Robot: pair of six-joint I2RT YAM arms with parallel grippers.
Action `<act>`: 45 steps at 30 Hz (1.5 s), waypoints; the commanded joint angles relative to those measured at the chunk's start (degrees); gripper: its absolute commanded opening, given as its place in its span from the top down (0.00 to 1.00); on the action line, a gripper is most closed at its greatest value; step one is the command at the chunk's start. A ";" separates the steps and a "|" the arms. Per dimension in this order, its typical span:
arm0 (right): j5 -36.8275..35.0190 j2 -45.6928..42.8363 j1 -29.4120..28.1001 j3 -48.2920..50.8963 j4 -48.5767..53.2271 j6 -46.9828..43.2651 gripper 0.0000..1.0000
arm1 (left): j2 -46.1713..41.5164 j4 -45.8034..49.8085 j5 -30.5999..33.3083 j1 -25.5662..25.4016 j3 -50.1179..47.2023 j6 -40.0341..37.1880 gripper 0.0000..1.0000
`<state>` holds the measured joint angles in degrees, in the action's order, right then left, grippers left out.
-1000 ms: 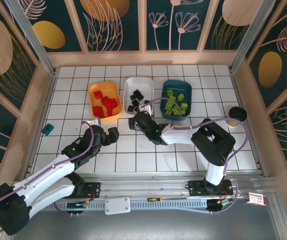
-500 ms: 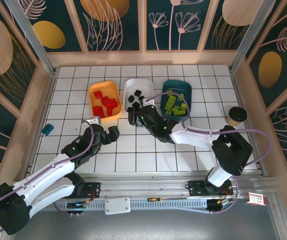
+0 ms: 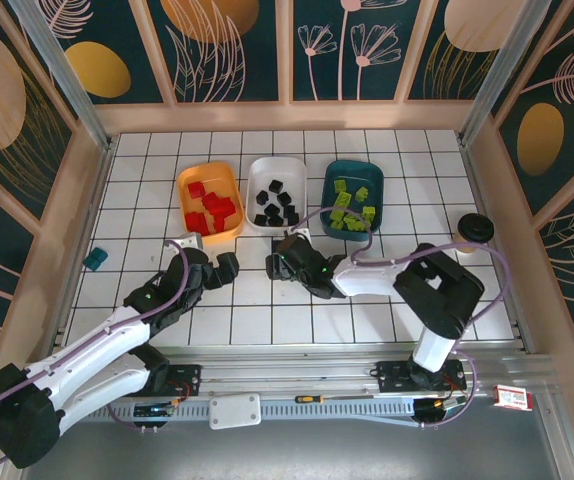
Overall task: Sort the legos into containers by color
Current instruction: Pick up the lego from the center of the table, then place the lego in the container.
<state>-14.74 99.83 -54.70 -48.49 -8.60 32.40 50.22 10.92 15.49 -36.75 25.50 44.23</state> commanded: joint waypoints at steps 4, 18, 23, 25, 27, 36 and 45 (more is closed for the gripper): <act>-3.12 5.44 2.66 -3.54 -8.64 -1.77 0.23 | -0.21 0.16 0.24 -0.16 -0.18 0.84 0.01; 0.57 6.89 3.19 -4.20 -11.86 -4.01 0.71 | 0.95 -0.33 0.51 -0.22 -0.16 1.00 0.02; 4.84 -1.15 2.92 0.60 -12.82 -4.09 0.81 | 1.50 -1.24 0.65 -0.16 -0.43 0.90 0.01; 6.57 -5.03 2.67 2.54 -12.79 -3.93 0.81 | 2.00 -1.66 0.67 -0.16 -0.50 0.89 0.01; 6.85 -9.37 2.56 3.72 -12.49 -3.92 0.81 | 2.58 -2.03 0.46 -0.16 -0.70 0.94 0.01; 5.10 -11.51 8.02 -5.47 -6.09 -8.58 0.81 | 3.75 -2.74 0.04 -0.16 -0.62 1.36 0.01; 10.14 7.12 16.08 -23.94 -1.24 -10.33 0.80 | 3.47 -3.97 -2.04 -0.16 -1.47 1.79 0.01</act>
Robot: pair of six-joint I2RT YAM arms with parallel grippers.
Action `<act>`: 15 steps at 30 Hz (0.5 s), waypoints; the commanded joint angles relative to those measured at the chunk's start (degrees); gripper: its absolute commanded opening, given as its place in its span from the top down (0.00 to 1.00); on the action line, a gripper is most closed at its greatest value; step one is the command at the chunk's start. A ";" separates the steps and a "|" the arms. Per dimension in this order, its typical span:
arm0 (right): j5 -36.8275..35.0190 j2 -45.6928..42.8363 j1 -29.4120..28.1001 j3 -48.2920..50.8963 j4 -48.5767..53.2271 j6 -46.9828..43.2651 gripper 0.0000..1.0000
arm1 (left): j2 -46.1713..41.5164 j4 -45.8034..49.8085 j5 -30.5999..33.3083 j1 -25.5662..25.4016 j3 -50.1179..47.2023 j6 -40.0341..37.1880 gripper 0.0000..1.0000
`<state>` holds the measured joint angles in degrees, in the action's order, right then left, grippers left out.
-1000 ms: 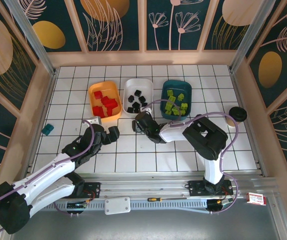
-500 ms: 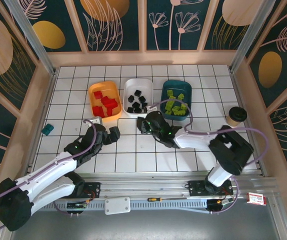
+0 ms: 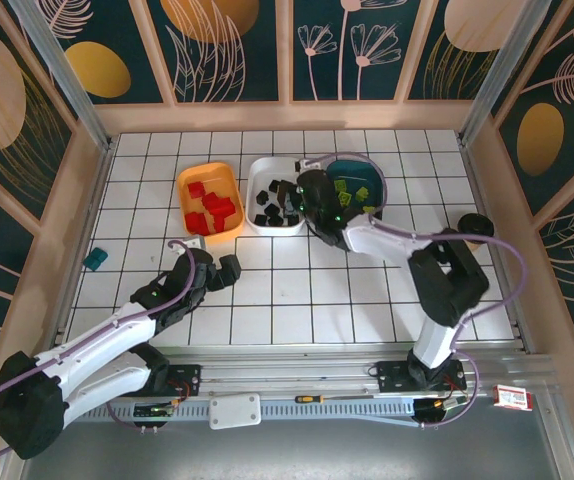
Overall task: Sort the legos into containers by color
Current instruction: Place the lego in the container.
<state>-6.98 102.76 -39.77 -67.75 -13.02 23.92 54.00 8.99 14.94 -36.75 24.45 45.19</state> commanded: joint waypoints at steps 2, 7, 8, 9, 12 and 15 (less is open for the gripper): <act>5.65 8.08 2.47 -8.46 3.93 -2.47 0.78 | -0.30 -2.16 -2.12 -0.16 -0.06 0.65 0.01; 5.73 13.56 4.35 -13.94 5.47 -1.31 0.76 | -1.21 -1.19 -1.83 -0.17 0.34 0.43 0.02; 5.75 13.70 4.51 -14.20 5.45 -1.21 0.74 | -1.52 -1.02 -1.79 -0.17 0.28 0.54 0.01; 5.83 13.72 4.70 -14.38 5.40 -1.14 0.71 | -1.93 -0.91 -1.70 -0.17 0.08 0.66 0.01; 4.96 12.80 4.84 -14.35 5.89 -1.34 0.49 | -2.90 -0.32 -1.25 -0.16 0.07 0.69 0.02; 4.00 10.23 4.87 -12.94 5.72 -2.12 0.36 | -3.80 0.59 -0.36 -0.21 0.49 0.63 0.01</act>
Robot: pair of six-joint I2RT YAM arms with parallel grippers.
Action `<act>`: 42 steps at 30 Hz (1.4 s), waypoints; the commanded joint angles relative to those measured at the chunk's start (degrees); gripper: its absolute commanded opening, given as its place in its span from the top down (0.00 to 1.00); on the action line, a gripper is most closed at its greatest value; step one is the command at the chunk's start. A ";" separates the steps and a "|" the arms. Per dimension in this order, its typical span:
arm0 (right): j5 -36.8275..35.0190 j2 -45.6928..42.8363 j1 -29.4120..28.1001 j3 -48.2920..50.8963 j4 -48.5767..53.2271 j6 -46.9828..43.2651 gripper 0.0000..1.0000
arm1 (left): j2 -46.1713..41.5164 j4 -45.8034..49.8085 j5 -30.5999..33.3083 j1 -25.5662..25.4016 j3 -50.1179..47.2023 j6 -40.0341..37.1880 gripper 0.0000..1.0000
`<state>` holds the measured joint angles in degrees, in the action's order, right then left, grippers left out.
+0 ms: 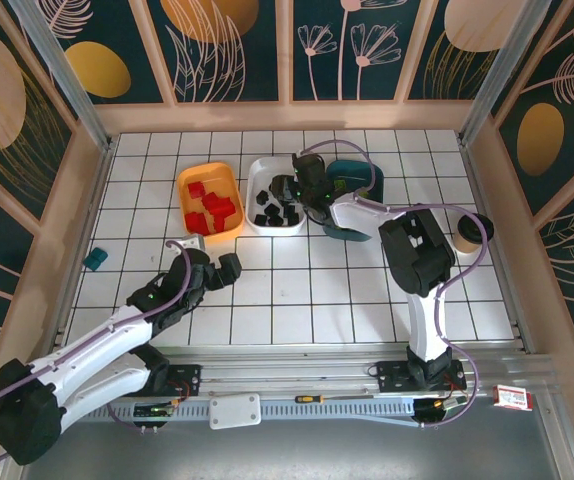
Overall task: Sort the legos into containers by color
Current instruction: Place the lego in the container, then reset both arms
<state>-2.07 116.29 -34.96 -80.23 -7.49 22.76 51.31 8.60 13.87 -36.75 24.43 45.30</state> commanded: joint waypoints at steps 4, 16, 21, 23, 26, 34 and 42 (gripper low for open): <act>-0.61 -9.54 -0.04 4.05 -1.78 -1.23 0.31 | -2.54 2.87 2.96 -0.22 2.20 0.15 0.02; -10.02 -39.20 -3.57 32.99 -9.87 -5.18 0.23 | -8.82 4.05 13.94 -0.16 9.51 -5.36 0.01; -17.28 -51.21 -3.73 44.18 -10.25 -3.55 0.13 | -9.62 -0.82 17.74 -0.12 6.96 -2.97 0.01; -18.27 -54.74 -3.73 48.13 -11.61 -3.40 0.01 | -10.46 -3.32 18.94 -0.16 5.36 -0.88 0.01; -22.57 -58.64 -3.53 51.58 -10.12 -0.38 0.01 | -11.62 -4.16 23.68 -0.15 3.17 4.61 0.01; -28.98 -63.10 -2.42 53.75 -6.66 0.87 0.01 | -10.46 -26.47 41.34 0.22 -4.57 -14.60 0.01; -26.21 -65.84 0.29 56.35 -12.17 -3.27 0.01 | 8.02 -37.12 40.76 13.29 -1.84 -30.14 0.01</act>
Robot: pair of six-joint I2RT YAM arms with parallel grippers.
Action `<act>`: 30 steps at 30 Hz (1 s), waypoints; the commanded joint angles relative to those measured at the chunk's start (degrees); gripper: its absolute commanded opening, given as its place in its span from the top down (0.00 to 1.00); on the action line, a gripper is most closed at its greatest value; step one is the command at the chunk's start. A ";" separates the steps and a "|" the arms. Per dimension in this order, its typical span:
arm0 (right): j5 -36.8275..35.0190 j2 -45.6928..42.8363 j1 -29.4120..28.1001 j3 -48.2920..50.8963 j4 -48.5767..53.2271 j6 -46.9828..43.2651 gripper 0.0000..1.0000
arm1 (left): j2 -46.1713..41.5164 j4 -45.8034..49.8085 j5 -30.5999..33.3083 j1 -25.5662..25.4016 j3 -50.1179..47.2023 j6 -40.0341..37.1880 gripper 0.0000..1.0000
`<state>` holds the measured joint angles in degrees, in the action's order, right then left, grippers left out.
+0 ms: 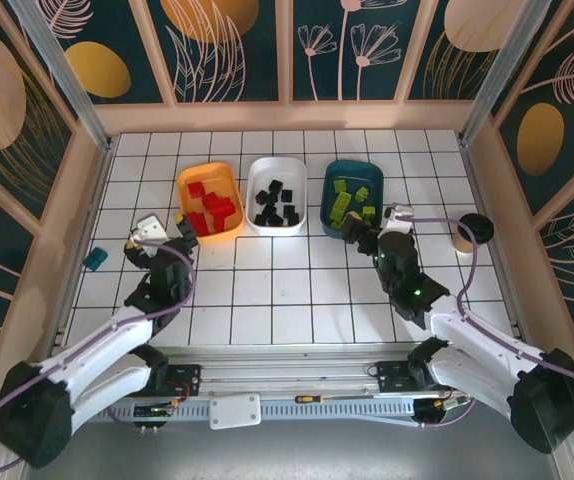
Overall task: Sort the legos into containers by color
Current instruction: Reset both arms
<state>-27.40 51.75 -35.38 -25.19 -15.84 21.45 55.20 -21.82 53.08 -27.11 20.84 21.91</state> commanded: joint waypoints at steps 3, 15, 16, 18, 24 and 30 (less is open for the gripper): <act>-2.17 -1.90 1.17 1.87 -4.21 -3.27 0.01 | 8.26 -13.33 -3.14 8.81 0.07 -11.15 0.01; -1.15 -2.81 3.56 3.22 -5.11 -8.98 0.01 | 26.39 -51.47 -19.49 15.78 -8.58 -22.40 0.01; -0.65 -3.07 3.62 3.68 -5.56 -10.37 0.01 | 27.53 -51.76 -20.03 15.98 -8.42 -22.31 0.01; -1.47 -3.38 3.71 5.00 -7.10 -10.67 0.01 | 29.90 -54.16 -20.66 16.41 -8.30 -22.16 0.01; -4.21 -3.31 6.66 6.76 -8.80 -10.87 0.01 | 29.54 -53.27 -35.36 22.62 -9.42 -18.55 0.01; -5.09 -5.70 10.38 10.23 -14.67 -13.70 0.01 | 31.96 -53.87 -33.00 23.16 -8.67 -16.82 0.01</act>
<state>-30.04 47.70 -26.22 -17.04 -24.25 10.31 86.80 -72.55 20.08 -4.23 11.53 2.26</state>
